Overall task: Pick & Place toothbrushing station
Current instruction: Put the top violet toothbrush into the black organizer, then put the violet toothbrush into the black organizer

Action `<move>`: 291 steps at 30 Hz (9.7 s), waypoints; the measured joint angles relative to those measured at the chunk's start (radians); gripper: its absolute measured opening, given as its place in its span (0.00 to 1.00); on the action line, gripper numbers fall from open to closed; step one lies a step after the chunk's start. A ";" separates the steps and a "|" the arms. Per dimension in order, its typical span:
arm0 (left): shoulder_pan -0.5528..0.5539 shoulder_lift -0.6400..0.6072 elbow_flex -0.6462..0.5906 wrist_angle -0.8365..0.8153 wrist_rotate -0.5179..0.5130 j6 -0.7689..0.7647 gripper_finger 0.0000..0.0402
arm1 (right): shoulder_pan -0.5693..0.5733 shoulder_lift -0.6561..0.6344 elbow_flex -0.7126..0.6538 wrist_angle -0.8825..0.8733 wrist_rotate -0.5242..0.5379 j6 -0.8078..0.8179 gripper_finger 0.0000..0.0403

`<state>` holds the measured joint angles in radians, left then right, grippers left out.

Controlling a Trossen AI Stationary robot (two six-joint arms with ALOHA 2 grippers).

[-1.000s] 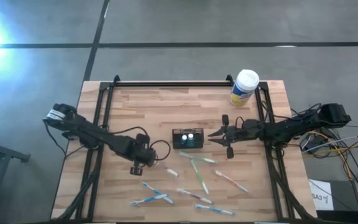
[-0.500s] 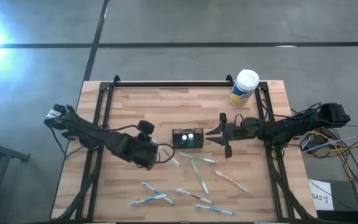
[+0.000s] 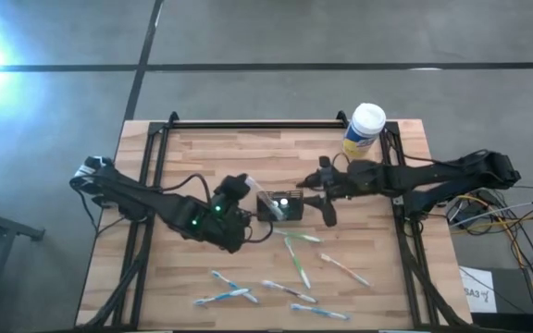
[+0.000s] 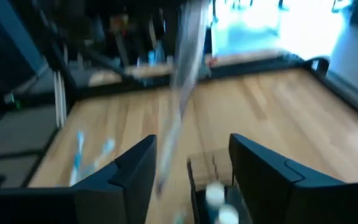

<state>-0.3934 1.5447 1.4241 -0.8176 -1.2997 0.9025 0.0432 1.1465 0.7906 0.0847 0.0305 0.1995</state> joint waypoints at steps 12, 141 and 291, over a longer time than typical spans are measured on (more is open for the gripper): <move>0.021 0.025 -0.004 0.172 -0.045 0.167 0.00 | -0.088 0.066 0.180 -0.138 -0.051 0.011 0.59; -0.040 -0.697 -1.347 1.569 0.774 -1.059 0.03 | -0.343 -0.004 -0.330 0.675 -0.369 -0.242 0.03; -0.040 -0.829 -1.348 1.281 0.816 -1.323 0.02 | 0.509 1.102 0.887 -0.802 0.152 0.359 0.52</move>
<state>-0.4335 0.7155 0.0761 0.4631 -0.4835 -0.4202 0.5522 2.2489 1.6772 -0.7169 0.1827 0.5587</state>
